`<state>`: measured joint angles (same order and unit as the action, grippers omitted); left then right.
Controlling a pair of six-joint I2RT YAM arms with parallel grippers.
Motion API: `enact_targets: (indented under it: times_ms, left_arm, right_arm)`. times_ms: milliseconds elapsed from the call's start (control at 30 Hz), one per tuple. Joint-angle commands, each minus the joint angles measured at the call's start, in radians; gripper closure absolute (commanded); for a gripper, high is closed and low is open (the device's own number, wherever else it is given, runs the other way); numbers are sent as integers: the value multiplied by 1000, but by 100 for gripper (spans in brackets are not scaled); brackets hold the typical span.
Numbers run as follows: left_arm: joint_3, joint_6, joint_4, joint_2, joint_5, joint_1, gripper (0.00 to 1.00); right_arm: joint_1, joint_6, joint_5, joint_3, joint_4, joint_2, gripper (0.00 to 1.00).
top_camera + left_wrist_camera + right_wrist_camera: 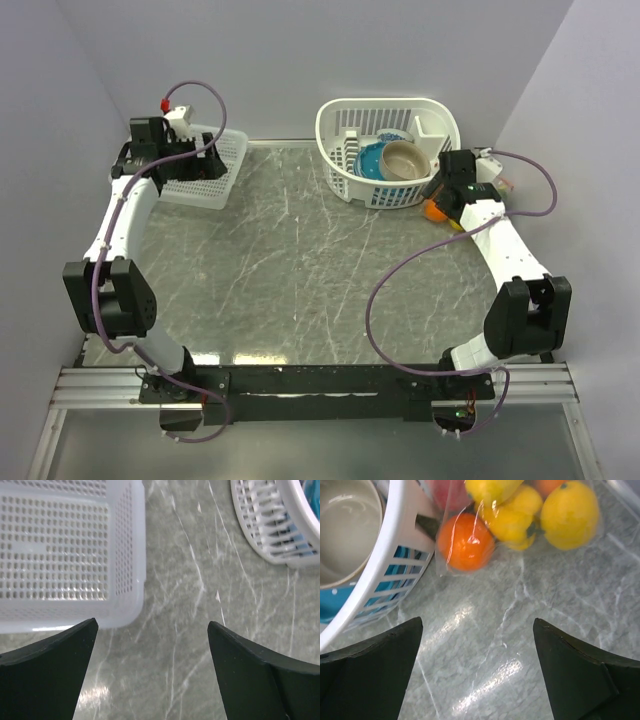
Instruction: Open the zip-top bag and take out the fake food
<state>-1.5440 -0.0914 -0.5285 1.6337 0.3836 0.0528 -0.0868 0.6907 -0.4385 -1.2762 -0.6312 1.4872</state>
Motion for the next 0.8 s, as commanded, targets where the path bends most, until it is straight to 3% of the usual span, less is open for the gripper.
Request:
enact_targets:
  times_ms: [0,233,500,767]
  left_arm:
    - [68,-62,221,-26,-58,-2,1]
    - [-57,-59,226,187,-117,-2,1]
    - [-56,-27,280,305,-181,-33,1]
    - [-45,-1,282,356,-201,-74,1]
  right_arm:
    - [25,0,-112,-67,7,-13,0]
    - [82,26,-172,-124,-7,107,0]
    - [165,7,-190,-55,197,146,0]
    - [194,-19,-100,-49,387,271,0]
